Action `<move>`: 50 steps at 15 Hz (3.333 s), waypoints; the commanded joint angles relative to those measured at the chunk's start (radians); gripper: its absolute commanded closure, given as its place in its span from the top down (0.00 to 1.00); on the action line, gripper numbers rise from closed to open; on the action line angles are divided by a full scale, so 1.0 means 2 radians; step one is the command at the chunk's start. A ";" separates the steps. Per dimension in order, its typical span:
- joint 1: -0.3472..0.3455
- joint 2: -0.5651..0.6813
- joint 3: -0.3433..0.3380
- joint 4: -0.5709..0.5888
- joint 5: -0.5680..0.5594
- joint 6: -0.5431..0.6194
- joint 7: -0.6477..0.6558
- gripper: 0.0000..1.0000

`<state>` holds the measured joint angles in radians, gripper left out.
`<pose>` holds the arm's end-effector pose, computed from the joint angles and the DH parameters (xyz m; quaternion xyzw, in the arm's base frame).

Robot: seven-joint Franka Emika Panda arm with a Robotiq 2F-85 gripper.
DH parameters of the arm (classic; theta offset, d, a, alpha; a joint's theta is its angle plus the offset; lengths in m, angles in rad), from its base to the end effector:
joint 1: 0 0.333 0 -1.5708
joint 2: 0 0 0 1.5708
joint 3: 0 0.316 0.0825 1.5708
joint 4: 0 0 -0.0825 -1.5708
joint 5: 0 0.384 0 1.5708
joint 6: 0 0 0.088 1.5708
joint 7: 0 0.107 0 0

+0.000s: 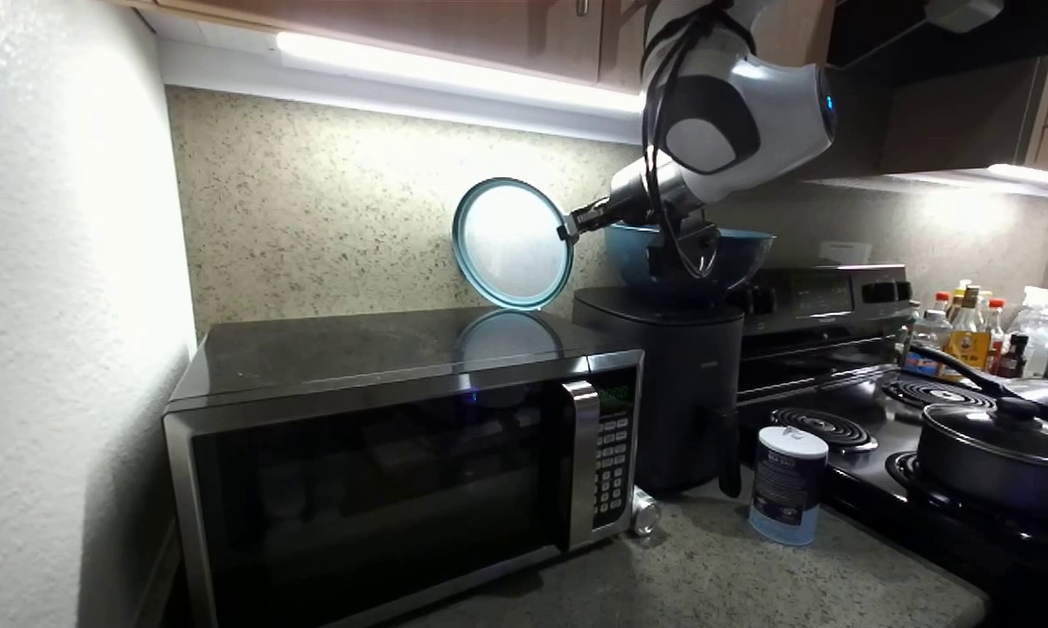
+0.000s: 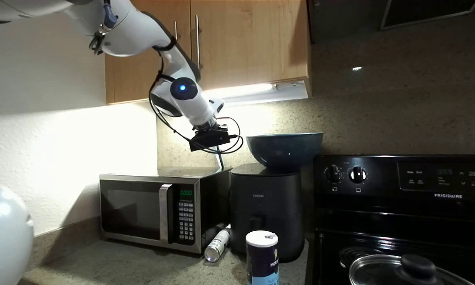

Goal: Flip over the plate

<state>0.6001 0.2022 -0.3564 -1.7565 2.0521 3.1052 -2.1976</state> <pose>0.6128 0.0912 0.4919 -0.8000 -0.1901 -0.5689 0.0144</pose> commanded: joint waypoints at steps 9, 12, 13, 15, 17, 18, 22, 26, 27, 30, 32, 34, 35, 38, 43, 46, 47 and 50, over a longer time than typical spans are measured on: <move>-0.143 -0.030 0.161 -0.080 -0.292 -0.064 0.224 0.11; -0.136 -0.023 0.166 -0.082 -0.315 -0.065 0.227 0.07; -0.130 -0.021 0.167 -0.092 -0.346 -0.071 0.240 0.07; -0.118 -0.012 0.167 -0.104 -0.411 -0.074 0.264 0.07; -0.106 -0.005 0.161 -0.107 -0.470 -0.083 0.292 0.07; -0.101 0.000 0.157 -0.106 -0.496 -0.086 0.304 0.07; -0.092 0.009 0.145 -0.102 -0.572 -0.099 0.338 0.07; -0.099 -0.005 0.146 -0.101 -0.580 -0.111 0.317 0.06; -0.102 -0.011 0.148 -0.102 -0.571 -0.104 0.308 0.36; -0.106 -0.020 0.151 -0.100 -0.555 -0.092 0.304 0.50; -0.108 -0.020 0.149 -0.099 -0.553 -0.092 0.309 0.62; -0.109 -0.019 0.148 -0.100 -0.554 -0.091 0.310 0.75; -0.110 -0.021 0.148 -0.100 -0.552 -0.091 0.309 0.82; -0.114 -0.025 0.150 -0.099 -0.535 -0.087 0.304 0.98; -0.109 -0.017 0.146 -0.087 -0.528 -0.070 0.315 1.00; -0.109 -0.020 0.146 -0.087 -0.528 -0.070 0.315 1.00; -0.109 -0.020 0.146 -0.087 -0.528 -0.070 0.315 1.00; -0.109 -0.020 0.146 -0.087 -0.528 -0.070 0.315 1.00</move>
<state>0.3819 0.1631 -0.0643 -1.9297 0.9970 2.9658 -1.5682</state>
